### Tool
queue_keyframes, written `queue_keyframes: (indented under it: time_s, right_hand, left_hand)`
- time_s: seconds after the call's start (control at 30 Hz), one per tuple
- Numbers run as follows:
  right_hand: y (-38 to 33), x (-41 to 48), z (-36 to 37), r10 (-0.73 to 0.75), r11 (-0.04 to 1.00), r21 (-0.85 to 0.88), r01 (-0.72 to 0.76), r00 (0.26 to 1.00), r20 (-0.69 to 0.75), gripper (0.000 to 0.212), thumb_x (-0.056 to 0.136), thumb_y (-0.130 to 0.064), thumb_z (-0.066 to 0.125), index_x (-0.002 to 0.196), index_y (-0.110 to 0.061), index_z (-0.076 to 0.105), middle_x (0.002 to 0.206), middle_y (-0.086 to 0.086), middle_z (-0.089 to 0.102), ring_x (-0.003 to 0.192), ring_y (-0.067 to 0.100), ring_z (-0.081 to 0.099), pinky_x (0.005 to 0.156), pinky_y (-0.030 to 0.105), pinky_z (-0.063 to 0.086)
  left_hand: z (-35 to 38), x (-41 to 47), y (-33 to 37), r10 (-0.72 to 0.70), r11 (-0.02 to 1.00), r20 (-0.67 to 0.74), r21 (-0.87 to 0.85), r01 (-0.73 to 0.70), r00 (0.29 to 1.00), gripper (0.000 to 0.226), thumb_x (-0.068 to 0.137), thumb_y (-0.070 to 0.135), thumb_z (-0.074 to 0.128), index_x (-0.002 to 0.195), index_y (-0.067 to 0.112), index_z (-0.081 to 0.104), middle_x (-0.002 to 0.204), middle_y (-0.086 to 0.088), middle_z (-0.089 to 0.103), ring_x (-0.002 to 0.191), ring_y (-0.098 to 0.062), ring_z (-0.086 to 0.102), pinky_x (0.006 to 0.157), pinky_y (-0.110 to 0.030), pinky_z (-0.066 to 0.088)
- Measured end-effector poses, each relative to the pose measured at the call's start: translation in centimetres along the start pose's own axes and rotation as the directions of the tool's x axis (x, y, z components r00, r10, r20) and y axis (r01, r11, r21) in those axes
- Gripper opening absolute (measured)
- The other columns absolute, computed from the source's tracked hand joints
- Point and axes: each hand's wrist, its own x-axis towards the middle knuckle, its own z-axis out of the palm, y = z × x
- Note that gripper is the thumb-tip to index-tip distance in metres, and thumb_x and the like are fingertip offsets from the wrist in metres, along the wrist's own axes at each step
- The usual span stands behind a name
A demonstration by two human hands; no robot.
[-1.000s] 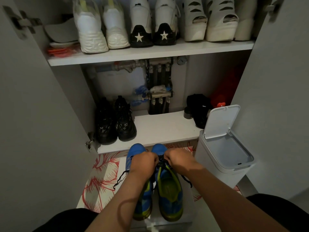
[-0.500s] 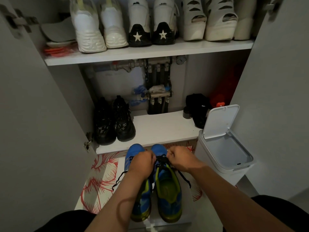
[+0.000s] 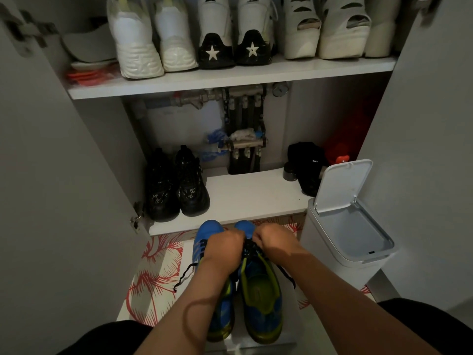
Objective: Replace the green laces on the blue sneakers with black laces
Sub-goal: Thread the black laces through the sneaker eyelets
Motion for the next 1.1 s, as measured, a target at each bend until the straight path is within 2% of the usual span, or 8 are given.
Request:
queue_keyframes:
  time_s: [0.1,0.27,0.37,0.43,0.5,0.7,0.97,1.1]
  right_hand:
    - [-0.1,0.0,0.0,0.045,0.997,0.070,-0.045,0.999,0.012,0.018,0.099,-0.007,0.049,0.085,-0.009,0.060,0.113,0.021,0.065,0.102,0.029,0.059,0.079,0.030,0.040]
    - [2.0,-0.4,0.3,0.063,0.954,0.297,-0.036,0.995,-0.081,0.018,0.095,-0.008,0.050,0.084,-0.002,0.063,0.088,0.020,0.067,0.079,0.030,0.064,0.081,0.043,0.055]
    - [2.3,-0.4,0.5,0.065,0.948,0.318,-0.015,0.987,-0.149,0.019,0.095,-0.009,0.052,0.102,-0.009,0.070,0.102,0.012,0.071,0.091,0.027,0.067,0.081,0.034,0.055]
    - [2.2,-0.2,0.7,0.008,0.962,0.272,0.030,0.990,-0.139,0.031,0.095,-0.005,0.055,0.122,-0.015,0.067,0.118,0.009,0.068,0.104,0.024,0.065,0.089,0.028,0.052]
    - [1.8,0.1,0.7,-0.045,0.986,0.153,0.059,0.995,-0.093,0.037,0.095,-0.006,0.057,0.130,-0.017,0.066,0.128,0.008,0.066,0.114,0.024,0.062,0.099,0.028,0.048]
    - [0.9,1.0,-0.2,-0.058,0.996,-0.076,0.056,0.998,-0.028,0.028,0.096,-0.016,0.056,0.117,-0.021,0.073,0.122,0.004,0.069,0.108,0.024,0.064,0.092,0.029,0.050]
    - [1.2,1.9,0.7,-0.182,0.942,-0.295,0.159,0.982,-0.051,0.024,0.096,-0.016,0.056,0.117,-0.016,0.069,0.118,0.007,0.065,0.104,0.025,0.063,0.078,0.025,0.040]
    - [1.1,2.1,1.4,-0.161,0.953,-0.271,0.134,0.984,-0.081,0.020,0.092,-0.007,0.056,0.110,-0.009,0.065,0.112,0.012,0.065,0.098,0.030,0.065,0.080,0.033,0.048]
  left_hand:
    - [0.2,-0.1,-0.1,-0.052,0.991,0.004,-0.123,0.052,0.999,0.020,0.093,0.012,0.049,0.113,0.011,0.052,0.106,-0.008,0.066,0.089,-0.025,0.066,0.061,-0.032,0.040]
    - [0.1,0.1,-0.5,-0.115,0.956,0.056,-0.264,0.126,0.992,0.014,0.095,0.009,0.046,0.103,0.008,0.057,0.103,-0.013,0.066,0.088,-0.026,0.064,0.062,-0.031,0.041]
    - [-0.1,0.6,-0.9,-0.179,0.919,0.048,-0.349,0.185,0.983,0.020,0.094,0.008,0.048,0.100,0.014,0.065,0.104,-0.010,0.068,0.091,-0.024,0.064,0.065,-0.028,0.041]
    - [0.0,0.7,-0.8,-0.184,0.913,0.037,-0.364,0.185,0.982,0.028,0.095,0.008,0.050,0.112,0.018,0.069,0.108,-0.007,0.069,0.097,-0.024,0.065,0.072,-0.029,0.047]
    - [0.0,0.9,-0.6,-0.163,0.931,0.043,-0.325,0.168,0.986,0.029,0.094,0.007,0.050,0.107,0.019,0.072,0.105,-0.006,0.070,0.093,-0.023,0.066,0.072,-0.032,0.049]
    - [-0.4,1.4,-0.1,-0.100,0.983,0.059,-0.147,0.108,0.993,0.021,0.087,0.000,0.052,0.095,0.013,0.066,0.095,-0.008,0.066,0.084,-0.024,0.064,0.062,-0.032,0.043]
    - [0.2,1.6,-0.4,-0.069,0.963,0.043,-0.256,0.078,0.997,0.016,0.091,0.000,0.051,0.100,0.011,0.059,0.101,-0.009,0.062,0.090,-0.023,0.062,0.071,-0.031,0.045]
    - [0.2,1.3,-0.7,-0.086,0.948,0.053,-0.304,0.098,0.995,0.015,0.092,0.002,0.053,0.104,0.010,0.058,0.105,-0.009,0.062,0.093,-0.023,0.062,0.075,-0.028,0.044]
